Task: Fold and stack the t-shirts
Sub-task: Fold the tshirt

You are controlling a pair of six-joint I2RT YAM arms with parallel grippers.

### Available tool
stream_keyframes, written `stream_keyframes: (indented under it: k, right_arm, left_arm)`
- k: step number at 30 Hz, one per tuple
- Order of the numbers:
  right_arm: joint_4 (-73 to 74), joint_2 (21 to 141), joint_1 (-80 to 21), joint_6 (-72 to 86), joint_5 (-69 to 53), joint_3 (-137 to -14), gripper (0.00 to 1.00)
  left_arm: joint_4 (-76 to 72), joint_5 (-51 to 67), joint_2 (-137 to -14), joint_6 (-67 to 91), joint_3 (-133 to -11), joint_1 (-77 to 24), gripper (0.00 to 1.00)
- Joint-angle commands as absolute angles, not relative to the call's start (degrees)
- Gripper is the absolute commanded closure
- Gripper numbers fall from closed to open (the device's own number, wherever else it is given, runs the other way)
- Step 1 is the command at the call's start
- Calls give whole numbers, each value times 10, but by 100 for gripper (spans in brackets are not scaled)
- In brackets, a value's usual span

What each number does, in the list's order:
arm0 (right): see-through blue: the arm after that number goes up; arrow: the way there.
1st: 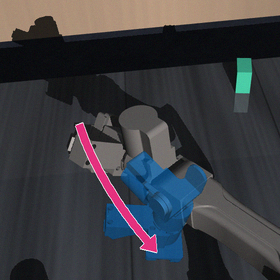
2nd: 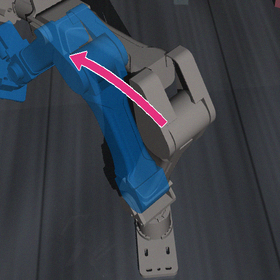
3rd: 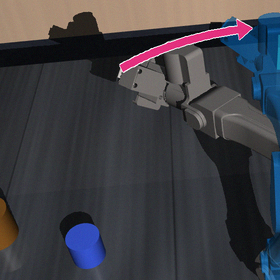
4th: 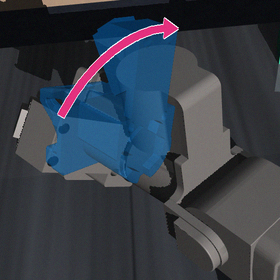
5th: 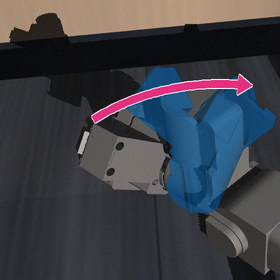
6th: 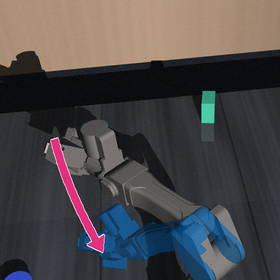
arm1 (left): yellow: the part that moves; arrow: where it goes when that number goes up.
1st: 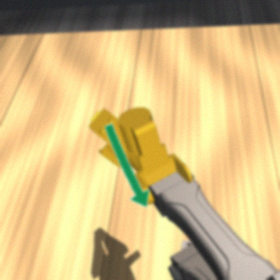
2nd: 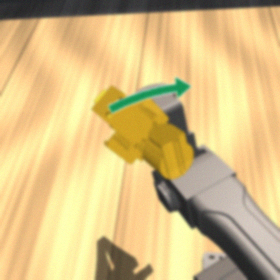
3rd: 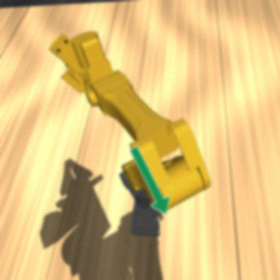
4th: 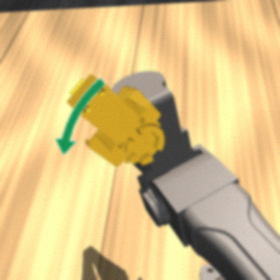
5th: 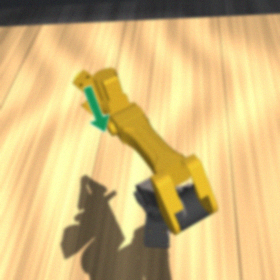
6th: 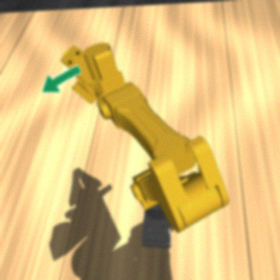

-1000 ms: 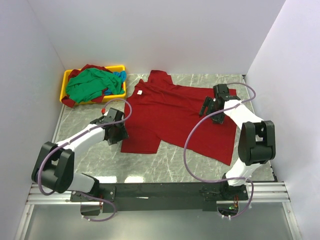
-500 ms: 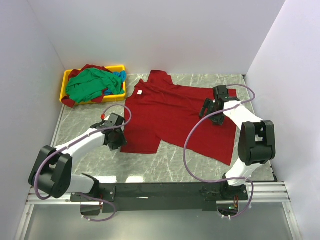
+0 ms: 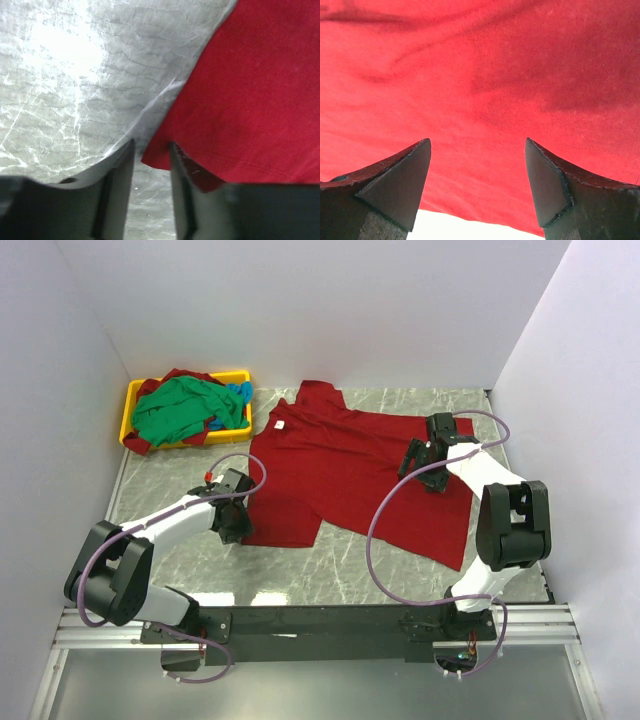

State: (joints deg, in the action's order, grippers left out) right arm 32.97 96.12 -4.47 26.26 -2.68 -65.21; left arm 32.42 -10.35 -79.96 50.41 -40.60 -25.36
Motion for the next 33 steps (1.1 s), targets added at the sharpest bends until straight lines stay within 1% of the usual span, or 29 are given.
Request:
stream_keyframes:
  k: [1,2,3,4,6,7,14,21,26,33]
  right_arm:
    - [316,928,-42,260,-24,-643,18]
    - [316,927,-41,261,-24,-641,18]
    - [317,924,-40,261,-24,-639,18]
    - [317,923,-36,263,-24,-635,18]
    - [319,919,-33,266,-26,-632,18]
    - [323,918,-26,268,-27,-629,18]
    - [346,886,11,289,-32,-584,18]
    - [363,848,31,337,-18,-505,18]
    - [371,837,30,365,-25,-470,18]
    - [410,793,20,387,31,-440,19]
  left_arm:
    - [318,-106,-816,512,-392,-261,62]
    - [315,-103,-816,511,-387,-261,71]
    - [305,-100,-817,506,-384,-261,76]
    - [300,-91,-816,503,-380,-261,86]
    - [287,-84,-813,491,-380,-261,94]
    - [286,-80,-813,485,-388,-261,100]
    - [319,-98,-811,435,-460,-260,99]
    - [355,-122,-738,427,-465,-251,100]
    - [329,-89,-697,396,-435,-189,100]
    - [302,-70,-720,341,-438,-135,100]
